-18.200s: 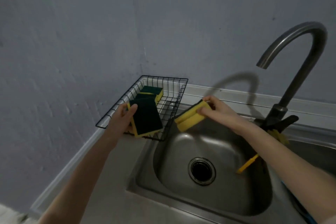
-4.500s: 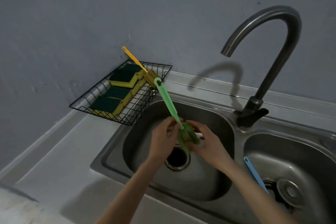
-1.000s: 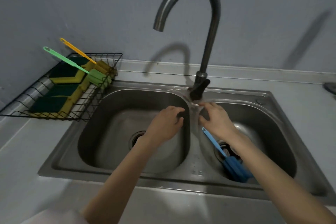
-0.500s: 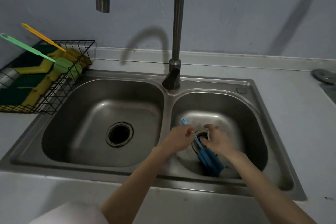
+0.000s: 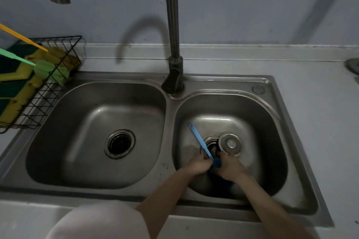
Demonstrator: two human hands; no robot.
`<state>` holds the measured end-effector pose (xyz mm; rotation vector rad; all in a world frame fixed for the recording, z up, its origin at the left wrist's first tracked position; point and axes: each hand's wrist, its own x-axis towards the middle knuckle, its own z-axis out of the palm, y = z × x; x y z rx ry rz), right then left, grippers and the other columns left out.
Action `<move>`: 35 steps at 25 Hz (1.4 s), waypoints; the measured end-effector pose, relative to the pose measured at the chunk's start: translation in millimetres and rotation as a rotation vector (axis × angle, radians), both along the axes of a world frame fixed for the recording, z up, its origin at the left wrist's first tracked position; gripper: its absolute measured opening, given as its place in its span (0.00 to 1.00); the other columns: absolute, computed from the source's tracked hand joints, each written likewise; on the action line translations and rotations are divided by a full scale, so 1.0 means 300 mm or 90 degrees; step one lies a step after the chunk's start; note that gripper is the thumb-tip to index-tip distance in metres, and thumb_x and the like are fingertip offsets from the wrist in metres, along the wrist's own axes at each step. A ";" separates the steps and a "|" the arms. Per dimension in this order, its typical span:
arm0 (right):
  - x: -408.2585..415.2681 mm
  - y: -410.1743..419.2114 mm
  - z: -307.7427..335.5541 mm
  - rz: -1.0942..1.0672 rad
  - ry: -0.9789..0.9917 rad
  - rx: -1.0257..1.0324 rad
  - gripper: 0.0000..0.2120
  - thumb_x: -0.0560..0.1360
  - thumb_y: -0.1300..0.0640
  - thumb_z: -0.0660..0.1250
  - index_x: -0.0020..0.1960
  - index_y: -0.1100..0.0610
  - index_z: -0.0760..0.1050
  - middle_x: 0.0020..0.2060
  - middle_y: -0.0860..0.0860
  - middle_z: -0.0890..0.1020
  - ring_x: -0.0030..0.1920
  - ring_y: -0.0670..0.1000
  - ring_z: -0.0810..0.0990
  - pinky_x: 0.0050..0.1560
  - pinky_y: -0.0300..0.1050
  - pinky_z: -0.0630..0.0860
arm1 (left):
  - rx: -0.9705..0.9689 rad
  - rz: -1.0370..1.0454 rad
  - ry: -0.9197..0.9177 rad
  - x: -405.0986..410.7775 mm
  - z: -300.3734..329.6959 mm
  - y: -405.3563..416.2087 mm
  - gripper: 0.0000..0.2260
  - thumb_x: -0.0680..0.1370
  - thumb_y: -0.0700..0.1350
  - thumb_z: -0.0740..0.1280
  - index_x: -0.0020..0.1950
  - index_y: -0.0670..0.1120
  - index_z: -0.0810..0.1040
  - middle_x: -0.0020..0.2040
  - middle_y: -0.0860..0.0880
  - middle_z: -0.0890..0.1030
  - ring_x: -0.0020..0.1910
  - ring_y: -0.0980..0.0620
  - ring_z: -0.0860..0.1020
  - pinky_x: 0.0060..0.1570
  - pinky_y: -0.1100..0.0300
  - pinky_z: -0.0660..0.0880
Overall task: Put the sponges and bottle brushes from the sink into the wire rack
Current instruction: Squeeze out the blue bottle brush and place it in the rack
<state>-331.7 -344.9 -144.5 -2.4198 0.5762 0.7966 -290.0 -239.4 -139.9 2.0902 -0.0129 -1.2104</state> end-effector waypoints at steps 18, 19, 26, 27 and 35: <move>-0.010 0.029 0.213 -0.016 -0.169 0.052 0.19 0.70 0.58 0.68 0.59 0.59 0.70 0.55 0.57 0.77 0.53 0.53 0.76 0.48 0.42 0.70 | -0.249 0.228 0.051 -0.049 0.114 0.053 0.12 0.75 0.43 0.64 0.58 0.47 0.72 0.53 0.47 0.75 0.55 0.51 0.75 0.55 0.58 0.74; -0.019 0.030 0.234 -0.023 -0.193 0.068 0.19 0.69 0.59 0.69 0.58 0.59 0.70 0.52 0.56 0.77 0.50 0.52 0.74 0.46 0.41 0.69 | -0.265 0.231 0.025 -0.055 0.127 0.059 0.12 0.75 0.42 0.64 0.57 0.47 0.72 0.53 0.47 0.75 0.55 0.50 0.75 0.58 0.56 0.74; -0.053 0.117 0.346 -0.020 -0.327 0.112 0.18 0.69 0.60 0.69 0.58 0.54 0.70 0.53 0.53 0.76 0.49 0.49 0.74 0.40 0.34 0.70 | -0.333 0.246 -0.147 -0.075 0.232 0.156 0.11 0.74 0.39 0.65 0.56 0.44 0.73 0.47 0.49 0.75 0.48 0.53 0.75 0.51 0.61 0.73; -0.051 0.137 0.361 -0.017 -0.347 0.112 0.18 0.69 0.60 0.69 0.58 0.53 0.70 0.54 0.54 0.76 0.50 0.49 0.74 0.40 0.32 0.70 | -0.350 0.257 -0.164 -0.077 0.254 0.181 0.10 0.74 0.39 0.65 0.55 0.45 0.73 0.46 0.50 0.75 0.46 0.55 0.75 0.48 0.64 0.73; 0.004 0.420 0.456 0.011 -0.442 0.196 0.22 0.71 0.60 0.69 0.62 0.53 0.69 0.58 0.54 0.75 0.53 0.47 0.74 0.49 0.38 0.72 | -0.315 0.350 -0.301 -0.048 0.359 0.449 0.16 0.74 0.40 0.65 0.61 0.45 0.72 0.62 0.42 0.73 0.54 0.50 0.75 0.50 0.63 0.76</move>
